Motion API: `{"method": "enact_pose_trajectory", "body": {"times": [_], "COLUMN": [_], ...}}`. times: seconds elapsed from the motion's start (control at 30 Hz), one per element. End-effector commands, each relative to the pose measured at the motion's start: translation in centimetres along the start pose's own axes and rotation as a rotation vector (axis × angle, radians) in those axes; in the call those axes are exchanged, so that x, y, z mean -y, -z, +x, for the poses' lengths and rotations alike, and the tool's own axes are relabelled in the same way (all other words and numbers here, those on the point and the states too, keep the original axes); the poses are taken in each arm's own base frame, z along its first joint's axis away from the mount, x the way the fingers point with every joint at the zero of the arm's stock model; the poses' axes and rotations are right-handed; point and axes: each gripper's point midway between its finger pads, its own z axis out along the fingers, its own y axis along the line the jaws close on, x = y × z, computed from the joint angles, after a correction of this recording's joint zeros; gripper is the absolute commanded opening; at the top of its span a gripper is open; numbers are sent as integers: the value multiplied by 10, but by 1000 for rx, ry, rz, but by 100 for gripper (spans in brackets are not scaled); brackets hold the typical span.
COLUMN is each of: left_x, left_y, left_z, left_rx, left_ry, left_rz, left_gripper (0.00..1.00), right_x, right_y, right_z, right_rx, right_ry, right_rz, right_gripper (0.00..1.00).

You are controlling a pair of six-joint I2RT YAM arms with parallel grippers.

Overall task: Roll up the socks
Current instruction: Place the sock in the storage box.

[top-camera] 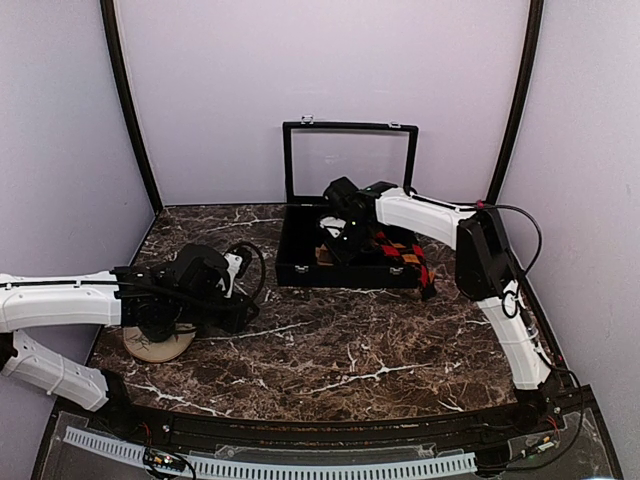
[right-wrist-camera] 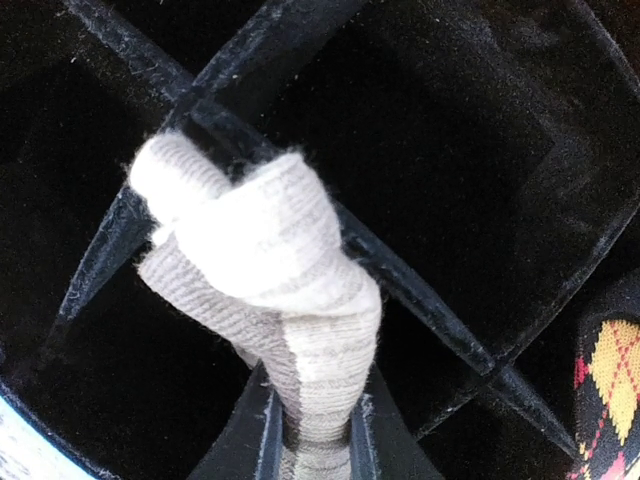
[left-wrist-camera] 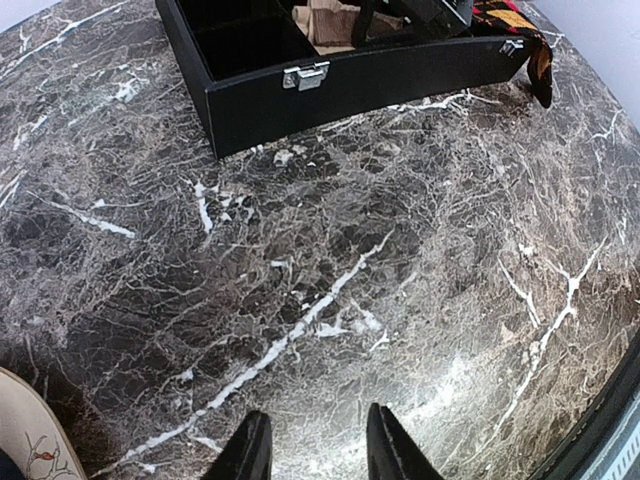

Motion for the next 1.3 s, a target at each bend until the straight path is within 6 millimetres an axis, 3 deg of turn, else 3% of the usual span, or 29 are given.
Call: {"method": "enact_pose_trajectory", "body": {"times": [0.0, 0.1, 0.37, 0.6, 0.73, 0.8, 0.93, 1.13, 1.27], "left_x": [-6, -6, -1, 2, 3, 4, 4, 5, 6], "left_y": [3, 0, -10, -19, -22, -22, -21, -19, -17], "left_z": [-4, -4, -7, -5, -3, -2, -3, -4, -7], "left_rx": [15, 8, 15, 13, 9, 8, 8, 10, 14], "left_ry": [-9, -24, -51, -73, -82, -85, -90, -84, -86], "left_rz": [-27, -31, -26, -11, -3, 1, 2, 7, 8], "left_gripper": [35, 35, 35, 35, 35, 35, 35, 35, 35], "right_x": [1, -1, -8, -20, -19, -18, -17, -13, -11], "right_y": [-24, -36, -47, -66, -71, -68, -51, -18, -3], "right_z": [77, 80, 62, 75, 85, 85, 69, 35, 26], "right_rx": [-317, -332, -282, -322, -352, -351, -296, -172, -137], "right_ry": [-7, -6, -1, 20, 22, 24, 12, -19, -28], "right_rz": [25, 13, -19, -38, -33, -27, -29, -22, -19], "right_gripper": [0, 0, 0, 2, 14, 27, 42, 49, 50]}}
